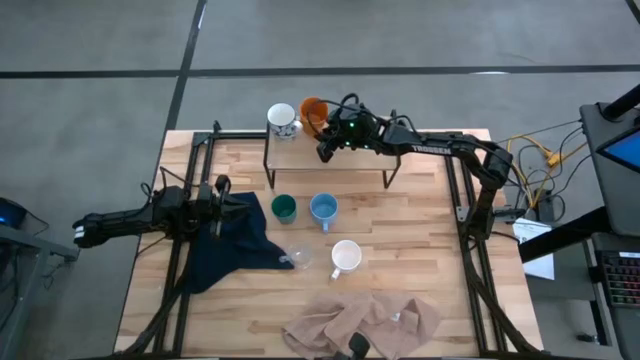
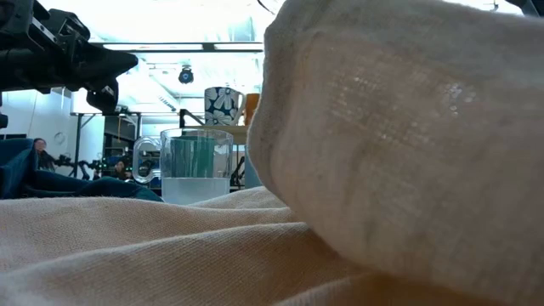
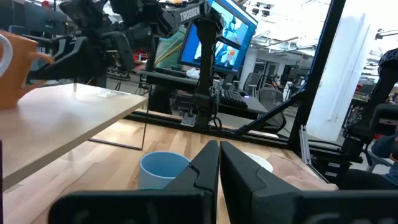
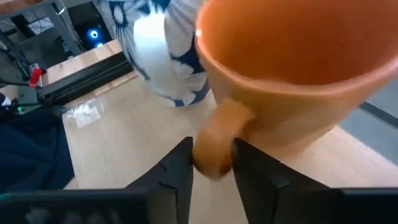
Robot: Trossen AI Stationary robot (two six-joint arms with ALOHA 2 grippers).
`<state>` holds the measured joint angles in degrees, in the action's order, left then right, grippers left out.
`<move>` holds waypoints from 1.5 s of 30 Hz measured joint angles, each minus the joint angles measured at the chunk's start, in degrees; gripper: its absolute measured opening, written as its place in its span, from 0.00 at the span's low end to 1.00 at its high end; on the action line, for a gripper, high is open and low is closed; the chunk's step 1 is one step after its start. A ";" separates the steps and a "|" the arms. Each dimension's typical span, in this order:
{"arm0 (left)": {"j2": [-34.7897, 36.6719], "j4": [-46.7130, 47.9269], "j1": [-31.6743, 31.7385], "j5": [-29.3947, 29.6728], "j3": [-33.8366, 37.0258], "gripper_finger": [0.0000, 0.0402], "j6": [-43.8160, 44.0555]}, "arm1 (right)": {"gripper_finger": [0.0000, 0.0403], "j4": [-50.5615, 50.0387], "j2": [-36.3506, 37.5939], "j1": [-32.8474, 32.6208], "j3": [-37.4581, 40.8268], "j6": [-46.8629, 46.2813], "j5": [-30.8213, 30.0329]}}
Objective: Stack small to large cups/mugs on shelf
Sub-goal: Put the orange mug on the shelf, then put the white mug on the shelf
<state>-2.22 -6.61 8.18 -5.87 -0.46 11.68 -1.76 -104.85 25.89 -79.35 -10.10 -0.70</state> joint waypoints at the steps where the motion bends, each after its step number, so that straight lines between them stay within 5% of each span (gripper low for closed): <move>1: 0.00 -0.02 -0.02 0.00 -0.01 0.00 0.00 | 0.27 0.14 0.01 0.00 -0.01 0.01 -0.03; 45: 0.00 -0.01 -0.02 0.03 -0.01 0.00 0.17 | 0.33 -4.24 0.64 0.39 -2.84 3.55 -0.36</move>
<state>-2.22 -6.62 8.16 -5.84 -0.47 11.86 -6.00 -104.21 26.28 -82.19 -6.55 -1.06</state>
